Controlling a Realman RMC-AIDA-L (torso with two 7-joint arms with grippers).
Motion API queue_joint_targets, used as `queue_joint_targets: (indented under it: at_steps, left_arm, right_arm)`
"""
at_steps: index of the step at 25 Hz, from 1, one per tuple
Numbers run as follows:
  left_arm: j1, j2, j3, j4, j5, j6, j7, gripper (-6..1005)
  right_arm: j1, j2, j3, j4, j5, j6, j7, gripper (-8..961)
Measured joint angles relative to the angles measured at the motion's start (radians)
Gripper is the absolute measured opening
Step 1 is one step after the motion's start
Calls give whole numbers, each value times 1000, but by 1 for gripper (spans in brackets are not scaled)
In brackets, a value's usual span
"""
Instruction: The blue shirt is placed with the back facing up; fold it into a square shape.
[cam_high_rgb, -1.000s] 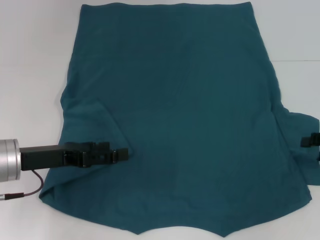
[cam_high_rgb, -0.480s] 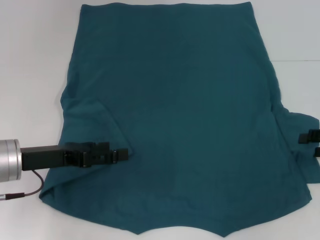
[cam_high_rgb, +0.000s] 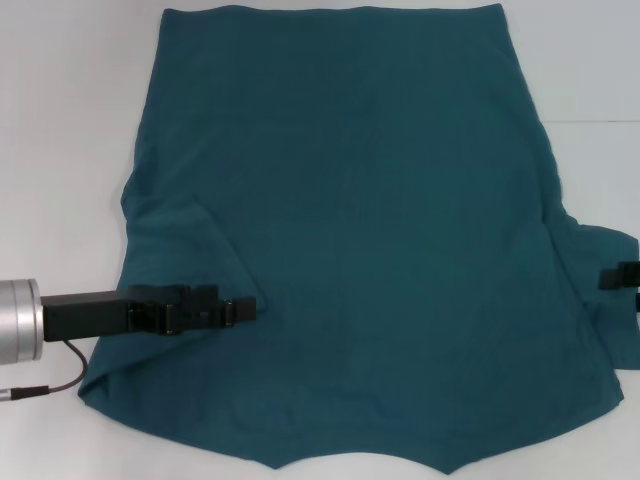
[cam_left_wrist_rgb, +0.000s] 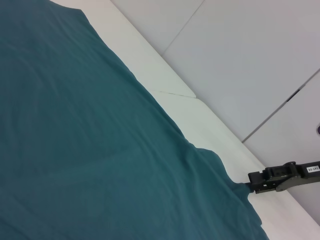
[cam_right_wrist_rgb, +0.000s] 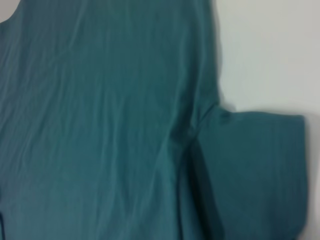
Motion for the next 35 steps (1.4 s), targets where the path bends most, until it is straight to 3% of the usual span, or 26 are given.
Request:
queue_joint_targets:
  at_steps: [14,24,30,32,35]
  left_arm:
    - [0,0,-5,0,-5,-5,0,949]
    - [0,0,-6,0,-8,-6,-6,949]
    - [0,0,-6,0,-8,-6,-6,949]
    - [0,0,-6,0,-8,-6,-6,949]
    - [0,0,-6,0,-8,-6,-5,949]
  right_arm:
    - [15,14,-4,10,6,-9,-10,722]
    - [8,6,-10,5,2,-21,31,718]
    - [8,1,-15,8,-29,-16,53,509]
    - [9,1,-16,8,-30,-15,54,266]
    - [10,1,-16,9,-31,-12,55,205]
